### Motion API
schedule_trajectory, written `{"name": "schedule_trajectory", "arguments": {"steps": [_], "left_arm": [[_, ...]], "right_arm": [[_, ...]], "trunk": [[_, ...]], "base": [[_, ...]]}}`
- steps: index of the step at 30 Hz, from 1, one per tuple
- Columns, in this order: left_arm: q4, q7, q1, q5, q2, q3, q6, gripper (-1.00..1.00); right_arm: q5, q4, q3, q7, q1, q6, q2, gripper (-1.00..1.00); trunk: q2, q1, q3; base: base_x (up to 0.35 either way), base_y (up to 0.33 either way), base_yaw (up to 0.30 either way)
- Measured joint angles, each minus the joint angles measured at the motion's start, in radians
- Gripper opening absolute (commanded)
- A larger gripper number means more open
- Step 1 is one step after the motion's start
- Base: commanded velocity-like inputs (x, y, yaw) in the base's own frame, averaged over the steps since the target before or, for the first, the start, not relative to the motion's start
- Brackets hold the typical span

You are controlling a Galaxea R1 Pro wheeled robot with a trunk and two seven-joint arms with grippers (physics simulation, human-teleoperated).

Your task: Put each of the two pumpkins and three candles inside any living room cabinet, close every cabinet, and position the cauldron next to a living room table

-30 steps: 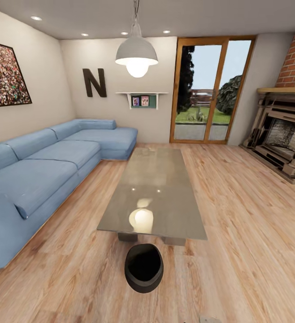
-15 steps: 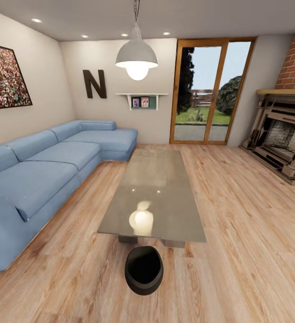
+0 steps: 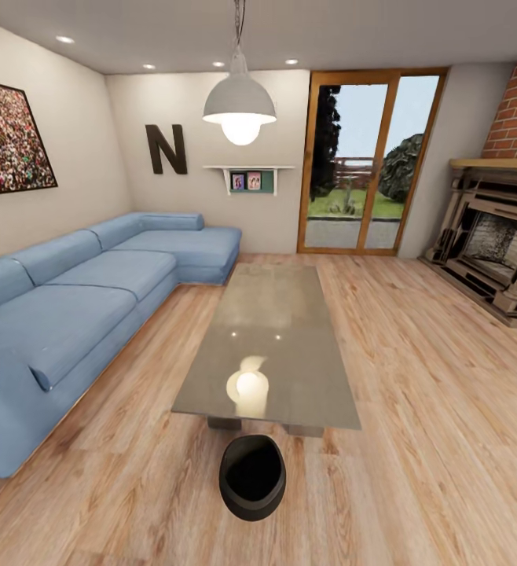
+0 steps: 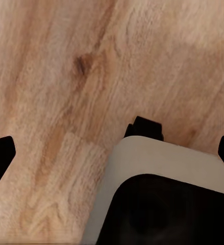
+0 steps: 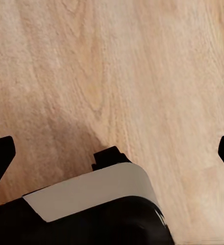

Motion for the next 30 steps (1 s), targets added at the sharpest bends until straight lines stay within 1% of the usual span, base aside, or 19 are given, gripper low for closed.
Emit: {"name": "schedule_trajectory", "arguments": {"steps": [3, 5, 8, 12, 17, 25, 30], "left_arm": [[0.000, -0.001, 0.008, 0.001, -0.001, -0.009, 0.000, 1.00], [0.000, -0.001, 0.013, 0.001, -0.001, -0.011, 0.000, 1.00], [0.000, -0.002, 0.022, 0.001, -0.001, -0.014, 0.000, 1.00], [0.000, -0.002, 0.043, 0.001, 0.000, -0.014, 0.000, 1.00], [0.000, -0.002, 0.065, 0.000, 0.001, -0.016, 0.000, 1.00], [0.000, -0.002, 0.096, 0.000, 0.001, -0.026, -0.004, 1.00], [0.000, -0.002, 0.108, 0.001, 0.002, -0.031, -0.013, 1.00]], "right_arm": [[-0.003, 0.000, -0.001, -0.001, 0.021, 0.002, -0.004, 1.00], [-0.002, 0.001, -0.006, -0.001, 0.026, 0.003, -0.011, 1.00], [-0.003, 0.002, -0.020, -0.002, 0.031, 0.007, -0.029, 1.00], [-0.003, 0.002, -0.027, -0.002, 0.052, 0.008, -0.037, 1.00], [-0.002, 0.002, -0.027, -0.002, 0.077, 0.006, -0.039, 1.00], [-0.002, 0.002, -0.027, -0.002, 0.087, 0.008, -0.039, 1.00], [-0.002, 0.001, -0.027, -0.001, 0.110, 0.005, -0.039, 1.00]], "trunk": [[0.021, -0.012, 0.009], [0.035, -0.019, 0.016], [0.056, -0.031, 0.025], [0.084, -0.046, 0.038], [0.119, -0.065, 0.053], [0.175, -0.096, 0.078], [0.210, -0.115, 0.094]], "base": [[0.000, 0.000, 0.000], [0.000, 0.000, 0.000], [0.000, 0.000, 0.000], [0.000, 0.000, 0.000], [0.000, 0.000, 0.000], [0.000, 0.000, 0.000], [0.000, 0.000, 0.000]]}}
